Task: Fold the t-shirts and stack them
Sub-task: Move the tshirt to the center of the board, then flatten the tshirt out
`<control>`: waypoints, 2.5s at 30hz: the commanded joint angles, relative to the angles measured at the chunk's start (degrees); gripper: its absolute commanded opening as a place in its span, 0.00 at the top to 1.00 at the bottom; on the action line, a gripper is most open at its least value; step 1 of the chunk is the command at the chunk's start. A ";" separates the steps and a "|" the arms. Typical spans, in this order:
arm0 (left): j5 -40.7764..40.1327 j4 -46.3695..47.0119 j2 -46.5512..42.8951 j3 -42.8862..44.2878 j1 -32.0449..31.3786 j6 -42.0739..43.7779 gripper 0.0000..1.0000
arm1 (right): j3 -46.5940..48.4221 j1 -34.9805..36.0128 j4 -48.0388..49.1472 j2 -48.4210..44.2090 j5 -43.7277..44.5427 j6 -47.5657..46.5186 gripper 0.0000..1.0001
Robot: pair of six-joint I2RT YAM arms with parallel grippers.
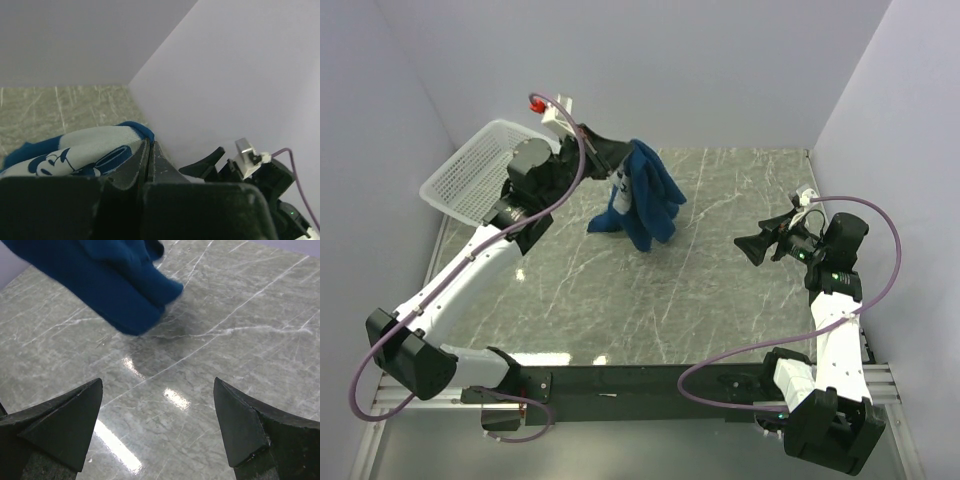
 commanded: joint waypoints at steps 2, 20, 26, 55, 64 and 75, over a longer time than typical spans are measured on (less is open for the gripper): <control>0.10 5.24 -2.36 -3.04 -1.12 3.90 0.91 | 1.50 0.18 0.47 0.32 0.07 -0.91 0.03; -30.39 -11.47 -22.82 -28.17 -1.12 32.30 0.01 | 0.88 0.53 -5.51 0.67 -6.95 -12.42 0.03; -32.69 -13.23 -32.32 -38.19 -1.12 34.14 0.01 | 1.32 0.79 -8.76 2.86 -8.80 -16.38 0.04; -28.82 -15.52 -30.84 -36.97 -1.12 35.29 0.03 | 1.85 24.86 -10.35 8.49 2.70 -10.95 0.07; -28.03 -14.99 -30.75 -37.33 -1.12 35.38 0.03 | -2.19 29.70 4.67 12.52 7.88 15.68 0.11; -28.11 -14.81 -30.92 -37.76 -1.12 35.74 0.03 | 4.40 35.07 5.46 29.41 14.66 28.09 0.35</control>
